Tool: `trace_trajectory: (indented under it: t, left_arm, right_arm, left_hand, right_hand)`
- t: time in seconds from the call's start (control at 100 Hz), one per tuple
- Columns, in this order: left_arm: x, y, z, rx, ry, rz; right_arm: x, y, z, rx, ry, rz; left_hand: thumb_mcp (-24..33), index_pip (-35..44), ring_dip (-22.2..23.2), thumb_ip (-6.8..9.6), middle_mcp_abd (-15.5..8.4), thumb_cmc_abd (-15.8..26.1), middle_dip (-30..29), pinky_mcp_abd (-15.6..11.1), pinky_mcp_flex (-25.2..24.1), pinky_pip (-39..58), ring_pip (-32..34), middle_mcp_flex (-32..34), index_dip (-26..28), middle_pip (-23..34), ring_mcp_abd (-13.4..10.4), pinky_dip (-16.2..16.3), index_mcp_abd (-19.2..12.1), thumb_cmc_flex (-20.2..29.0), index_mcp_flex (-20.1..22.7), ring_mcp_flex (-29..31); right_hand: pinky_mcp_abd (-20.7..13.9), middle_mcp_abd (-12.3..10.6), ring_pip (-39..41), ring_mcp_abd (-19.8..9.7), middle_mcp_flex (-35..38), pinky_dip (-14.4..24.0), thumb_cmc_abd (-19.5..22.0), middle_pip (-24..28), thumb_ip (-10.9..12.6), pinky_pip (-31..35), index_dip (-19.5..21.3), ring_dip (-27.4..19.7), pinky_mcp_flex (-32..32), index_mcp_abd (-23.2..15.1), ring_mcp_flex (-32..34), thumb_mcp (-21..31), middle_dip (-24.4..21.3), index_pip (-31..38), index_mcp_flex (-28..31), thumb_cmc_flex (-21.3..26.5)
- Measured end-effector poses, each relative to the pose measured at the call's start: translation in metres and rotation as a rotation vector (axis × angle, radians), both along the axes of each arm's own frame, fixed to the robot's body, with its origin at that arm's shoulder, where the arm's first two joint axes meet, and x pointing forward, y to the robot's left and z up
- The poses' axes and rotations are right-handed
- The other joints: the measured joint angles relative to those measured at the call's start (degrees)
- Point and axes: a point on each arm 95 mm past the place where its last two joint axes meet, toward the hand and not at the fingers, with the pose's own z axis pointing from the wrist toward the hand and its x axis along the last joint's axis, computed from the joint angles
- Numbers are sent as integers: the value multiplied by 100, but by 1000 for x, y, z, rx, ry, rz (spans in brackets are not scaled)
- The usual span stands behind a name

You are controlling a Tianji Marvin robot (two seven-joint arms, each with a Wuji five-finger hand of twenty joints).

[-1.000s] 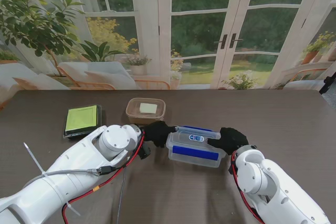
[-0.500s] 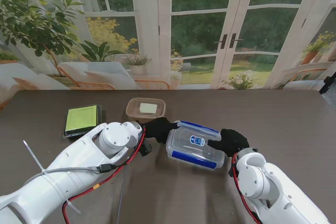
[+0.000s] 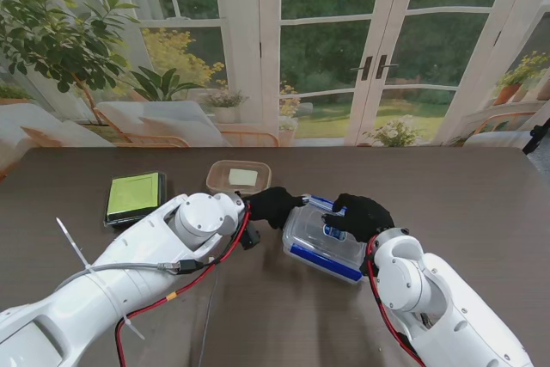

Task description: Pair container bodies with their lids

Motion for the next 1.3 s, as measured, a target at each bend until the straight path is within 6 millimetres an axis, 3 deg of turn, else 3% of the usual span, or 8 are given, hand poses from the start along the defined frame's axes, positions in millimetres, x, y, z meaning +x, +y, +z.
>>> trace_trajectory:
  t: [0.52, 0.71, 0.73, 0.8, 0.82, 0.9, 1.09, 1.3]
  left_arm:
    - [-19, 4, -11, 19, 12, 15]
    - [-24, 7, -16, 19, 13, 31]
    - [-25, 8, -16, 19, 13, 32]
    - [-26, 9, -18, 21, 15, 34]
    - [-26, 9, -18, 22, 15, 34]
    - [-27, 10, -20, 23, 17, 35]
    - [-29, 11, -21, 23, 24, 42]
    - [-28, 13, -23, 25, 34, 48]
  right_arm:
    - [-5, -37, 17, -278, -55, -104]
    - [-9, -53, 14, -334, 33, -144]
    - [-10, -54, 12, -325, 45, -152]
    - [-13, -57, 8, -314, 93, -157]
    - [-15, -57, 7, -315, 108, -154]
    - [-20, -57, 2, -315, 157, -141]
    - [-27, -53, -7, -257, 195, -132]
    - [-27, -49, -10, -170, 186, -138]
  left_hand:
    - [0, 87, -2, 0, -155, 0, -42, -82, -8, -46, -1, 0, -51, 3, -5, -1, -112, 0, 9, -10]
    - [0, 141, -2, 0, -197, 0, -43, -88, -24, -51, -2, 0, -54, 4, -7, -1, -169, 0, 15, -11]
    - [0, 142, -2, 0, -198, 0, -43, -88, -26, -51, -3, 0, -54, 5, -7, -1, -170, 0, 15, -11]
    - [0, 149, -2, 0, -202, 0, -43, -88, -48, -67, -47, 0, -54, 5, -7, -1, -178, 0, 15, -11]
    - [0, 150, -2, 0, -202, 0, -43, -88, -57, -69, -51, 0, -54, 5, -7, -1, -180, 0, 16, -12]
    - [0, 151, -2, 0, -203, 0, -43, -88, -61, -70, -55, 0, -54, 5, -7, -2, -181, 0, 16, -12]
    - [0, 161, -2, 0, -204, 0, -44, -89, -62, -71, -56, 0, -54, 5, -8, -2, -183, 0, 17, -12]
    - [0, 206, -2, 0, -146, 0, -45, -89, -62, -71, -57, 10, -54, 6, -7, -2, -99, 0, 23, -12]
  right_hand:
    - [-3, -17, -2, -6, 0, 0, -1, -4, 0, 0, 1, -2, 0, -136, -9, -13, 0, -12, -46, -8]
    - [-66, -35, -20, -68, 1, 0, 4, -10, 0, 0, -10, -2, 1, -132, -10, -55, 0, -100, 196, -158]
    - [-66, -35, -21, -69, 2, 0, 19, -12, -8, 0, -21, -2, 1, -127, -10, -312, 0, -79, 220, -182]
    - [-67, -35, -22, -70, 4, 0, 28, -14, -38, -1, -22, -2, 1, -120, -10, -279, 0, -110, 385, -191]
    - [-67, -35, -23, -71, 8, 0, 102, -16, -9, -1, -22, -2, 1, -119, -10, -597, 0, -125, 412, -191]
    - [-68, -35, -24, -71, 13, 0, 165, -17, -19, -1, -24, -2, 1, -113, -10, -540, 0, -120, 636, -239]
    - [-69, -26, -25, -73, 94, 0, 164, -24, -19, -1, -49, -2, 1, 554, -10, -540, 0, -148, 625, -239]
    - [-69, 392, -53, -73, 147, 0, 164, 23, -20, -1, -59, -2, 1, 1113, -10, -532, 0, -173, 684, -230]
